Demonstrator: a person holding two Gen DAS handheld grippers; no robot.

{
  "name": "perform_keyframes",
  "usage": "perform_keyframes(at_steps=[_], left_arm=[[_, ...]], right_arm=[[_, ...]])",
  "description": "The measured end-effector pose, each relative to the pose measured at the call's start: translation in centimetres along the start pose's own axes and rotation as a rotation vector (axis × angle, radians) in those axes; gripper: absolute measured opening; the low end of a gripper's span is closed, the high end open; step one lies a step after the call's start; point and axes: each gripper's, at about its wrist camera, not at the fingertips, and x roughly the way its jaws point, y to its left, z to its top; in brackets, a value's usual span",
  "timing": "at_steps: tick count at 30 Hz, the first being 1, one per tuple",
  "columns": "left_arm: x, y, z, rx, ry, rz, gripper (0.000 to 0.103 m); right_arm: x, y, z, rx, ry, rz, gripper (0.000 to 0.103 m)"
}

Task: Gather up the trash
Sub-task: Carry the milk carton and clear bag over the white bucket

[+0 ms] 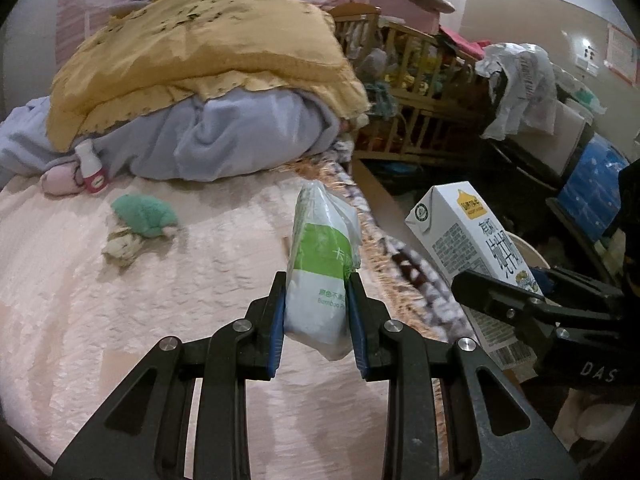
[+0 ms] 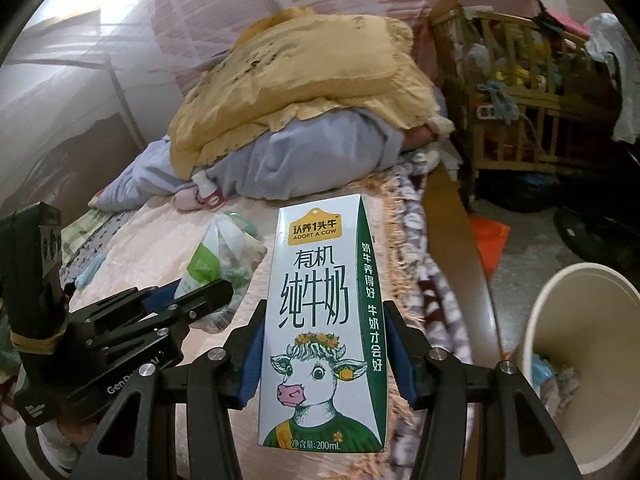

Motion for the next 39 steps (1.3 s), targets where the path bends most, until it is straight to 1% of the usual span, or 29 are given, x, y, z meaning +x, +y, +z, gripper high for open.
perform_keyframes(at_steps=[11,26,39], left_arm=[[1.6,-4.8,0.7,0.063,0.000,-0.056,0.026],[3.7,-9.9,1.2,0.130,0.008,-0.111,0.026],[5.6,-14.0,1.3,0.178,0.032,-0.158,0.026]], right_arm=[[-2.6,-4.6,-0.5,0.086,-0.033,-0.058,0.052],[-5.4,-10.0,-1.3,0.184,-0.062,-0.135,0.052],[-7.1,-13.6,-2.0,0.245,-0.082,-0.183,0.052]])
